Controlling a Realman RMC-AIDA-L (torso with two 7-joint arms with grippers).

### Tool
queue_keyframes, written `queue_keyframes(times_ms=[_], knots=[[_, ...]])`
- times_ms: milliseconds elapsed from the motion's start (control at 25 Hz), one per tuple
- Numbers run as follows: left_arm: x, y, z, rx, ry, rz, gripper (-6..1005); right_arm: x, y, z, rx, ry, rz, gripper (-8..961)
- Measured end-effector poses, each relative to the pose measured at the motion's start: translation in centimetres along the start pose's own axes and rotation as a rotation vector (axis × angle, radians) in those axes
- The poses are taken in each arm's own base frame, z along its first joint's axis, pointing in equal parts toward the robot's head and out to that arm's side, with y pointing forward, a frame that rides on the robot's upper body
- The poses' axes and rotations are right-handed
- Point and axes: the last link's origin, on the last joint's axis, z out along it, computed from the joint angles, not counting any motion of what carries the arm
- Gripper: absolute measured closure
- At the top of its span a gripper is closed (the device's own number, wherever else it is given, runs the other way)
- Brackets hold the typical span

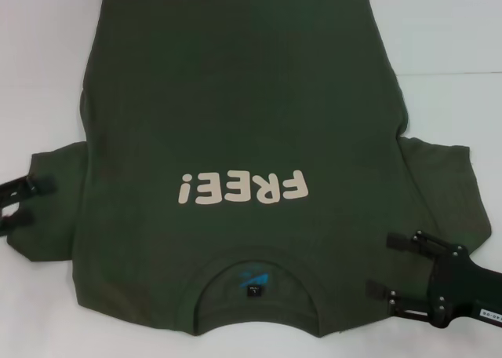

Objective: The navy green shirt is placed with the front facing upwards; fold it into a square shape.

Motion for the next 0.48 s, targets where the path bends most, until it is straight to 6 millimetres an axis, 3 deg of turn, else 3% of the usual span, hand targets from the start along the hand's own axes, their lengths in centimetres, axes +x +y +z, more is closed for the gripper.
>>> queue_keyframes(times_ms=[280,480], knots=[[1.5,-1.4,-0.2,0.235,-0.111,-0.045,62,-0.2,-0.1,0.0,-0.004,-0.002,0.016,25],[2.0,-1.7,0.3,0.273,-0.105,-0.051,63,-0.2,-0.1,0.0,-0.006,-0.003,0.016,25]])
